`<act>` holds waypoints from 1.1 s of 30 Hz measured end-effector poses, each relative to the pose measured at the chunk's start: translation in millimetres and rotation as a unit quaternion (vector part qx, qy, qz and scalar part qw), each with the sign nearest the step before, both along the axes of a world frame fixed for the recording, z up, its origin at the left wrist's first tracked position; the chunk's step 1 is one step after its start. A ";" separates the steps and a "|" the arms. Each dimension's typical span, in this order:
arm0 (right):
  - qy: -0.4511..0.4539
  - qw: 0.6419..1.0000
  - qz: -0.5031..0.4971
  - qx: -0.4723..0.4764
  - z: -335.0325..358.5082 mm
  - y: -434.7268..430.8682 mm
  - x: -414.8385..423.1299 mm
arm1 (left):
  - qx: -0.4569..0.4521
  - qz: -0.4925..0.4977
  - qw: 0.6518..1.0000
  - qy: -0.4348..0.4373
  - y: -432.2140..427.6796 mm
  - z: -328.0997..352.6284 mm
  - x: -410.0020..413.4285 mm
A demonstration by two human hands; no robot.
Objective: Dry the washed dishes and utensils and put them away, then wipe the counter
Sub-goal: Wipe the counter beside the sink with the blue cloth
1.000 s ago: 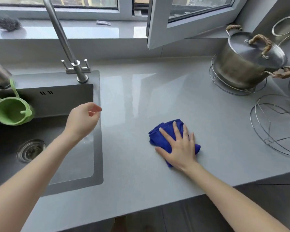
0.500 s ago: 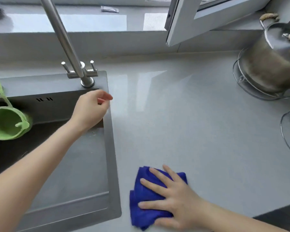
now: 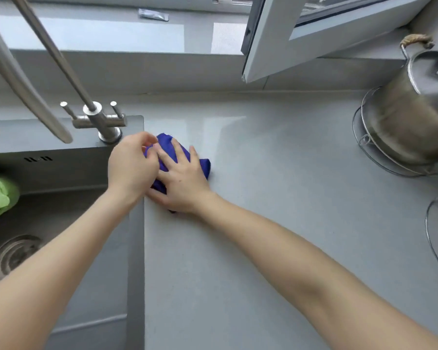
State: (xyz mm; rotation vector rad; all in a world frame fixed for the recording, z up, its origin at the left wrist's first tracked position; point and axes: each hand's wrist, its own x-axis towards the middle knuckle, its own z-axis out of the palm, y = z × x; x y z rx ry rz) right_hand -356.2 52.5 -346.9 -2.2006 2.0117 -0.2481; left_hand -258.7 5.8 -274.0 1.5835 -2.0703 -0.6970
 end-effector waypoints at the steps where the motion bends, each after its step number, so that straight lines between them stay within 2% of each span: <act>1: -0.003 0.998 0.055 -0.010 1.1 -7.3 -10.7 | -0.001 0.015 0.999 -0.029 1.8 -5.4 -2.9; 2: 0.013 0.997 0.070 -0.025 3.2 -21.7 -33.3 | -0.008 0.018 0.998 -0.064 4.2 -12.2 -5.4; 3: 0.039 0.998 0.043 -0.019 5.4 -37.2 -62.1 | -0.027 0.002 0.994 -0.103 8.1 -18.9 -7.9; 6: 0.065 0.989 -0.128 0.031 9.7 -60.8 -168.0 | -0.050 -0.094 0.970 -0.217 17.9 -44.9 -16.6; 8: 0.071 0.981 -0.176 0.035 8.7 -45.1 -228.5 | -0.026 -0.103 0.956 -0.275 21.4 -55.0 -21.8; 12: 0.096 0.952 -0.289 0.022 3.2 18.6 -317.6 | -0.023 -0.069 0.956 -0.285 24.6 -58.0 -19.6; 15: 0.071 0.939 -0.335 -0.011 1.6 77.0 -333.4 | -0.005 -0.054 0.959 -0.279 31.4 -48.5 -18.8; 21: 0.069 0.936 -0.343 -0.030 -3.2 218.4 -280.8 | -0.025 -0.089 0.961 -0.261 76.8 -40.9 -8.9; 23: 0.081 0.931 -0.356 -0.031 -3.8 267.8 -255.1 | -0.040 -0.087 0.973 -0.210 97.1 -33.5 -0.6; 25: 0.088 0.913 -0.397 -0.025 -4.9 307.1 -224.7 | -0.013 -0.052 0.988 -0.143 117.0 -22.8 14.1; 29: 0.068 0.880 -0.469 -0.009 -4.6 338.0 -140.3 | -0.008 -0.018 0.995 -0.097 152.9 -0.9 65.8; 33: 0.046 0.913 -0.404 -0.007 1.5 322.4 -19.2 | -0.035 -0.010 0.993 -0.110 181.3 19.1 123.7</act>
